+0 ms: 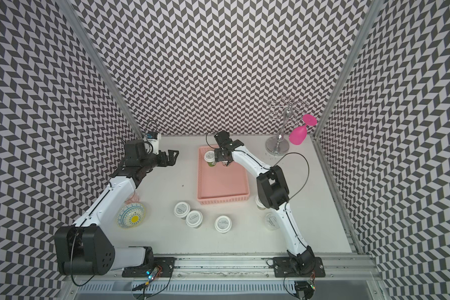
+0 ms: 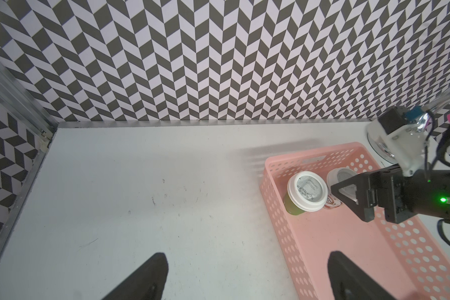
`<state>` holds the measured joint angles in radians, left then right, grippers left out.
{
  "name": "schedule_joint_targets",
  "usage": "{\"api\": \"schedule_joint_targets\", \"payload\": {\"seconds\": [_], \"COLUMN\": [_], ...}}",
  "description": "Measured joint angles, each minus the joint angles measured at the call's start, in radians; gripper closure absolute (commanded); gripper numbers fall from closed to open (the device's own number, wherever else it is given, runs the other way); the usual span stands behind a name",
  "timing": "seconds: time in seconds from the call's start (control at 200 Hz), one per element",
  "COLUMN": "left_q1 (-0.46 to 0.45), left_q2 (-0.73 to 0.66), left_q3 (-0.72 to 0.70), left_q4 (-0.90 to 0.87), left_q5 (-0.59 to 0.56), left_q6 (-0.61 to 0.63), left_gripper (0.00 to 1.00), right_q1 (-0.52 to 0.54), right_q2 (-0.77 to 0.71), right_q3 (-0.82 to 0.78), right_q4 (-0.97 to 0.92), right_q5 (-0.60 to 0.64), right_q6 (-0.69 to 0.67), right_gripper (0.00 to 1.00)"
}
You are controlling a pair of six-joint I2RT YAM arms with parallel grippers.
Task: Put the yogurt in the basket
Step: Place the yogurt in the basket, then pick up the yogurt from the center of the board.
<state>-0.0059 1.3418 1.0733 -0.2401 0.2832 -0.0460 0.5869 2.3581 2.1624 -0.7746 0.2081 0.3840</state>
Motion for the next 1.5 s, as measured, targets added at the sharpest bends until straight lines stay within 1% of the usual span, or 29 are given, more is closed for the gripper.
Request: {"api": "schedule_joint_targets", "payload": {"seconds": [0.275, 0.581, 0.721, 0.956, 1.121, 1.372, 1.497], "left_q1": [0.000, 0.000, 0.000, 0.000, 0.000, 0.000, 0.000], "left_q2": [-0.002, -0.011, -0.029, -0.040, -0.040, -0.043, -0.043], "left_q3": [-0.023, -0.032, -0.039, -0.045, -0.045, -0.050, -0.050], "left_q4": [0.007, 0.011, 0.016, 0.019, 0.019, 0.019, 0.019], "left_q5": [0.004, 0.016, 0.022, 0.043, 0.064, 0.077, 0.082], "left_q6": [0.011, 0.032, 0.053, 0.083, 0.112, 0.146, 0.156], "left_gripper": [0.00, 0.00, 0.00, 0.00, 0.00, 0.00, 0.00], "right_q1": [0.000, 0.000, 0.000, 0.000, 0.000, 0.000, 0.000], "right_q2": [-0.137, -0.242, -0.293, -0.418, -0.525, -0.777, -0.875], "right_q3": [-0.055, -0.143, -0.189, -0.298, -0.400, -0.665, -0.723], "right_q4": [0.012, 0.011, 0.011, 0.013, 0.029, 0.129, 0.151], "right_q5": [-0.005, 0.001, 0.017, 0.066, 0.092, 0.160, 0.198], "right_q6": [0.000, 0.000, 0.000, -0.001, -0.001, -0.016, -0.027], "right_gripper": [0.05, 0.05, 0.05, 0.03, 0.02, 0.00, 0.00]}}
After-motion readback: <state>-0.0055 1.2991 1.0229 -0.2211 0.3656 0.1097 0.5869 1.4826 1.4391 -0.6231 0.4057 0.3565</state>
